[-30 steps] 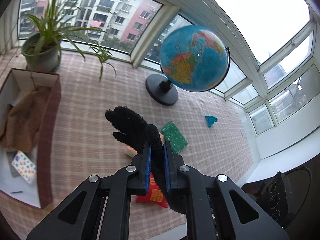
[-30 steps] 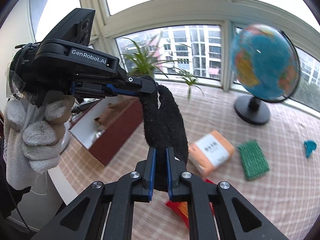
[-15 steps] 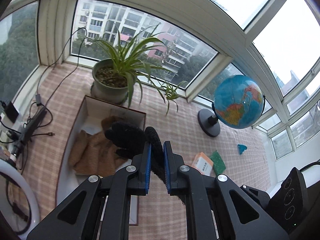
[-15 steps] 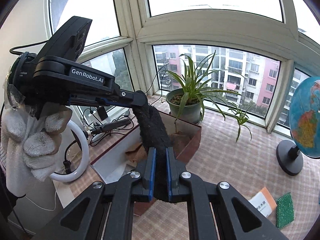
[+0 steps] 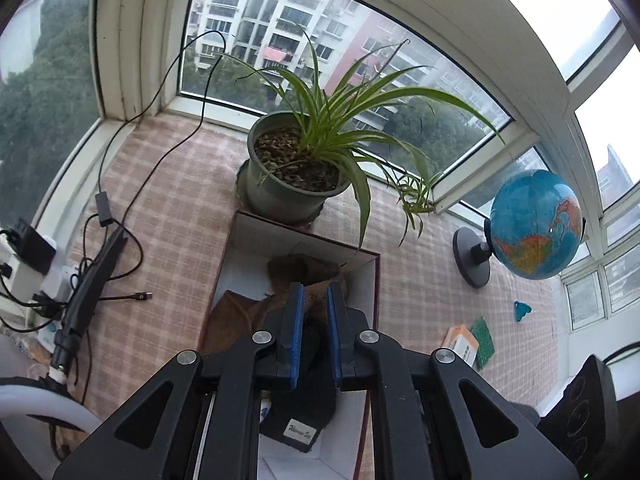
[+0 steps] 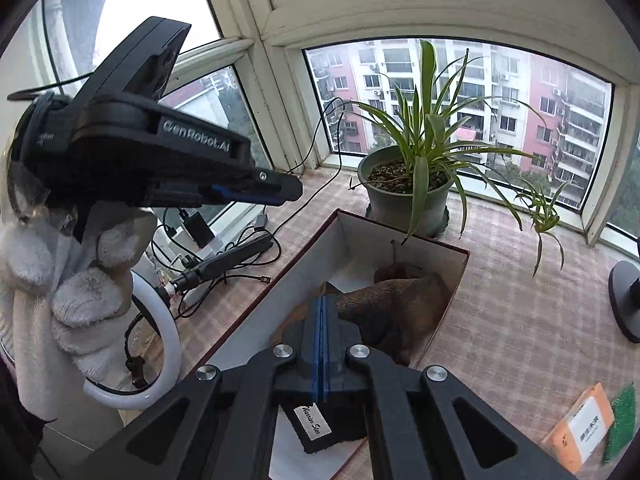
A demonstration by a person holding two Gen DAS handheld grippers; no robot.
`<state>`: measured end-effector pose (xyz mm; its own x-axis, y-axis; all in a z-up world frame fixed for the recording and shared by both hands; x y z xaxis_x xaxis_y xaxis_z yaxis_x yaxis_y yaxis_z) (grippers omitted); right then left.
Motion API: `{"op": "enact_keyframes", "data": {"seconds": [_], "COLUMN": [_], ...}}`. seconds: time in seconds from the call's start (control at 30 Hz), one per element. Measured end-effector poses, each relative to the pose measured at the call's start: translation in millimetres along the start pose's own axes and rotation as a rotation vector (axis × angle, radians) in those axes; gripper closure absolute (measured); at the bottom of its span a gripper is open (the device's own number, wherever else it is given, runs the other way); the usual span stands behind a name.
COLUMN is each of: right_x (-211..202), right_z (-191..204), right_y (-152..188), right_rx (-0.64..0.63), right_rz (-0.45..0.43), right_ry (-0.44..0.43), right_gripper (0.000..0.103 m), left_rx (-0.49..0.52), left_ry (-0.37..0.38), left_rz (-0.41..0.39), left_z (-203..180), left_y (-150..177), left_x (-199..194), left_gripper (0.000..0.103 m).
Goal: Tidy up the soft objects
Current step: 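Open the right tool to drop the glove into the box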
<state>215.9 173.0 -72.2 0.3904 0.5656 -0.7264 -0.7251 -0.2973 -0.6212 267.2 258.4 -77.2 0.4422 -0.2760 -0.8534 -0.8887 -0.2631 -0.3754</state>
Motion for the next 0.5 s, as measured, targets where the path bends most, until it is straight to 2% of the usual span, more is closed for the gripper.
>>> {"op": "enact_keyframes", "data": {"seconds": [0.17, 0.3, 0.4, 0.43, 0.5], "right_x": [-8, -22, -36, -41, -52], "right_z": [-7, -23, -38, -43, -53], "right_y": [3, 13, 24, 29, 39], "right_rx": [-0.017, 0.003, 0.037, 0.046, 0.056], "right_rz": [-0.004, -0.010, -0.028, -0.039, -0.059], "right_ry": [0.014, 0.029, 0.033, 0.047, 0.076], "right_gripper": [0.102, 0.100, 0.078, 0.067, 0.064], "left_rx": [0.076, 0.098, 0.129, 0.137, 0.160], "left_ry": [-0.040, -0.027, -0.036, -0.032, -0.028], "left_rz": [0.020, 0.031, 0.025, 0.021, 0.016], "left_z": [6, 6, 0, -3, -11], "left_y": [19, 37, 53, 58, 68], "left_x": [1, 3, 2, 2, 2], "left_gripper": [0.093, 0.092, 0.087, 0.085, 0.085]}}
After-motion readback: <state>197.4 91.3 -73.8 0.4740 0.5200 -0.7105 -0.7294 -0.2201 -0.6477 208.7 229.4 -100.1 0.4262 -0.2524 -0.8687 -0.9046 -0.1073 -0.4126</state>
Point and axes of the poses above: each gripper's, at about its wrist camera, not at the fingertips, and x roughly the way its jaws point, z to its left, y to its underside, the point moved 10 cm from there along x, roughly the way its jaws point, and after that the axes turned 2 degrees about z, right-handed, at the moved point
